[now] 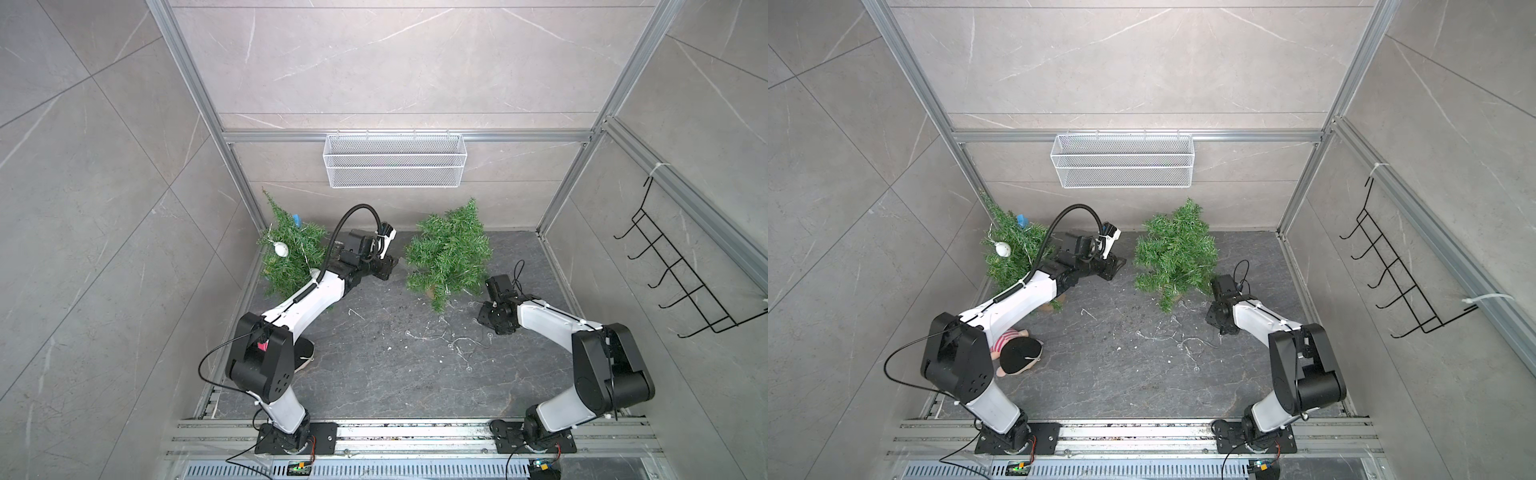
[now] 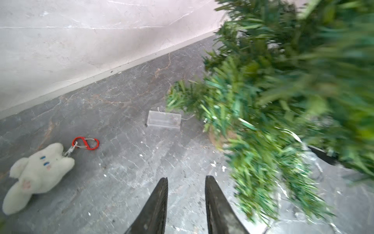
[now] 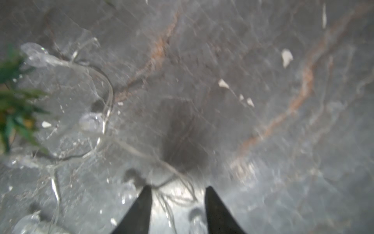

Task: Wrap string light around the christmas tree
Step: Pick up the light string from the center of the board.

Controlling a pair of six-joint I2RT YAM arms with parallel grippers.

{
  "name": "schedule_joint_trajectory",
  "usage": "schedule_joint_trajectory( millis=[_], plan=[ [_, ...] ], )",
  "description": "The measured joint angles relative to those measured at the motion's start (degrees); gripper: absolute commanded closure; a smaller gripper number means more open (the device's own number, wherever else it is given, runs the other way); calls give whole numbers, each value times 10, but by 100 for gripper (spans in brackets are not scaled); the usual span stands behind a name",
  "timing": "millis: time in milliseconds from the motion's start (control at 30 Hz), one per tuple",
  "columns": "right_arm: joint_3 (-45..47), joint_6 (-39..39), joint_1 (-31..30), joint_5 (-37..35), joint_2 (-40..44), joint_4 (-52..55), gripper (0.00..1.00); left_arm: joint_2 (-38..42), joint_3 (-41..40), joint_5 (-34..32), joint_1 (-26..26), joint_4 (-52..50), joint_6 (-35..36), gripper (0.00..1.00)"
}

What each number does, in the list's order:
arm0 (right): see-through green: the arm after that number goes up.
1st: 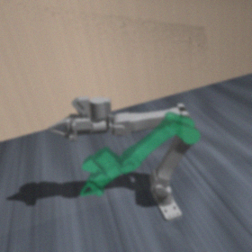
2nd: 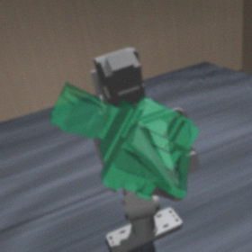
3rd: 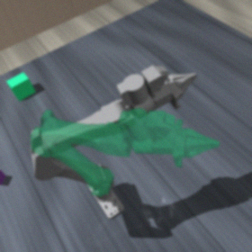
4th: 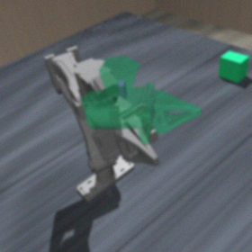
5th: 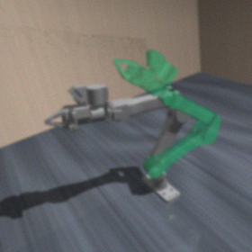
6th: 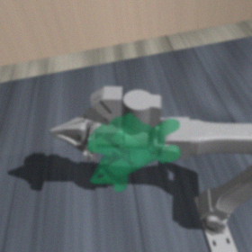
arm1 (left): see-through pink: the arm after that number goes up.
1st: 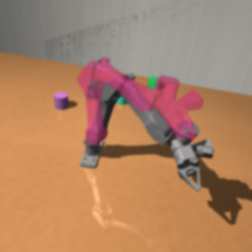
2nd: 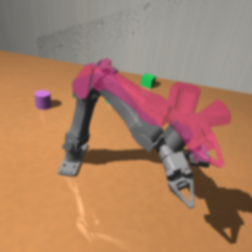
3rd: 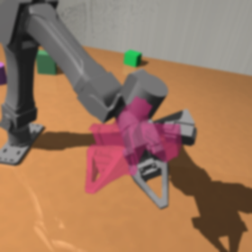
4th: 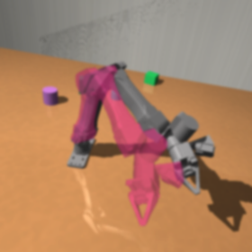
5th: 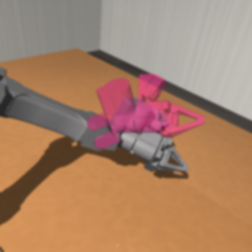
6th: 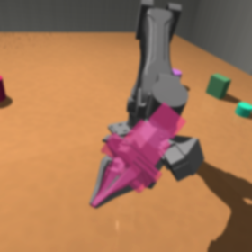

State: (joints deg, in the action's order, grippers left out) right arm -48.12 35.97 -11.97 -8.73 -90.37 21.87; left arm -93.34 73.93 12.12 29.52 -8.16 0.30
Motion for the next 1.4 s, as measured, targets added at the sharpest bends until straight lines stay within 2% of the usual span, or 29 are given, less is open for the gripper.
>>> schedule_joint_trajectory(
  millis=[100,233,500,667,767,933,1167,1400],
  plan=[
    [2,-3,4,-18,0,-18,84,28,-24,2,24,10,-6,65],
    [14,-2,15,-54,34,-11,91,47,-29,-1,37,10,-2,65],
    [-16,-21,25,-147,190,93,96,50,13,-17,13,10,18,65],
    [-74,-57,29,-201,238,158,97,49,26,-20,8,10,24,65],
    [-141,-83,36,-217,243,191,97,42,33,-20,0,9,25,65],
    [-283,-125,41,-222,203,207,97,8,76,-19,-24,6,25,65],
    [-484,-168,46,-196,61,207,98,-21,126,-15,-35,-2,26,66],
    [-649,-198,45,-101,-50,198,100,-33,144,-12,-35,-6,29,65]
  ],
)
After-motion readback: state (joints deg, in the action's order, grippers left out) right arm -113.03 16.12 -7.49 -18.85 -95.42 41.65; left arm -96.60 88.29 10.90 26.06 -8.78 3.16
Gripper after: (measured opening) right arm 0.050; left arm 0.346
